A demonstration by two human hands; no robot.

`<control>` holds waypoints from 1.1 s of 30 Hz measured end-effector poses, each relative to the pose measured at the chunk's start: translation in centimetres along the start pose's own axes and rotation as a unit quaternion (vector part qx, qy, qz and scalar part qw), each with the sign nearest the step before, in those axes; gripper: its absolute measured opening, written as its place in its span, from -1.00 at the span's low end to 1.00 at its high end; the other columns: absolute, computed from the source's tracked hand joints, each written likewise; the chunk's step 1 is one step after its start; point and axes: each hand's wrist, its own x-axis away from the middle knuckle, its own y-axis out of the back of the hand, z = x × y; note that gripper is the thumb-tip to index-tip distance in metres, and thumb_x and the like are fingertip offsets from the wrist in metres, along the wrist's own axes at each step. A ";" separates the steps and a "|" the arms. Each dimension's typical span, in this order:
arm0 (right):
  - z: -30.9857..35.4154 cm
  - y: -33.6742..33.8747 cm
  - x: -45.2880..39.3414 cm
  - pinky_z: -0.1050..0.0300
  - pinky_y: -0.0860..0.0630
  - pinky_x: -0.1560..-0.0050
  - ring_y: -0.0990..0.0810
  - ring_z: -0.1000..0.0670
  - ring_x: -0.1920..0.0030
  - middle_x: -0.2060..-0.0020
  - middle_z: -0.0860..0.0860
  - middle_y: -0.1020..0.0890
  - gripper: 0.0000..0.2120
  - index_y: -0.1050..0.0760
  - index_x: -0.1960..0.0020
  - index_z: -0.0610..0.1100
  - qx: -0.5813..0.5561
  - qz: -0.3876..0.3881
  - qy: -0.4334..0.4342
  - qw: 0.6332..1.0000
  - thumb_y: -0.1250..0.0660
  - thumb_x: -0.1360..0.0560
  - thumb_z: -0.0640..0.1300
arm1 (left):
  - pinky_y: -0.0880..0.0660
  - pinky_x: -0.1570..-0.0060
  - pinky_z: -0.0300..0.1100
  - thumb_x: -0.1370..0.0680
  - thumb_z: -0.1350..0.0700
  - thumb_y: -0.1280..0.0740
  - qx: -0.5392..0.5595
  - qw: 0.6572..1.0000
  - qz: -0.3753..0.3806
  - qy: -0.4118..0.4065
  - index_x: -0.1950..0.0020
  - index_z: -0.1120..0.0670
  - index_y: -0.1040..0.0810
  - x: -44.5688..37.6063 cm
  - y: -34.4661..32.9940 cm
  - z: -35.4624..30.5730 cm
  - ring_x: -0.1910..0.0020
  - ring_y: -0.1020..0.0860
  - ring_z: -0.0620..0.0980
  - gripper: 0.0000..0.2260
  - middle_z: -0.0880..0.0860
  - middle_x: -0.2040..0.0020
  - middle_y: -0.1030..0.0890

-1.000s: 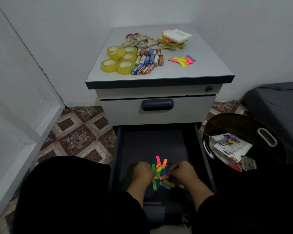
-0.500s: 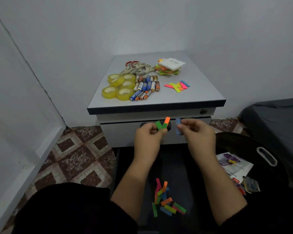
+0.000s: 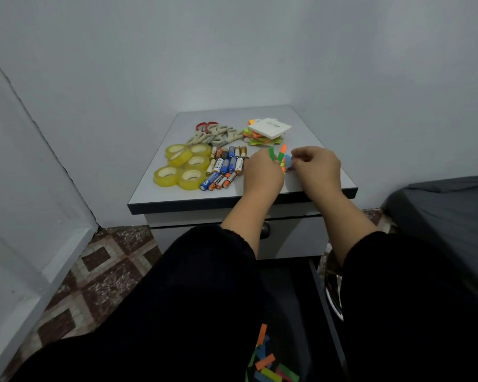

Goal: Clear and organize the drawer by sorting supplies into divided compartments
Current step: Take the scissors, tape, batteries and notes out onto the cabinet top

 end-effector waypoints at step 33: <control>-16.5 -5.2 21.7 -0.09 -0.04 -0.47 0.03 -0.14 -0.53 -0.56 0.00 0.17 0.00 0.22 -0.57 0.01 0.448 0.566 0.106 0.684 -0.41 -0.42 0.11 | -0.36 -0.29 -0.08 -0.46 -0.09 -0.41 -0.292 0.875 0.372 0.105 -0.38 0.06 -0.37 20.6 -4.2 24.2 -0.29 -0.34 0.10 -0.45 0.10 -0.30 -0.34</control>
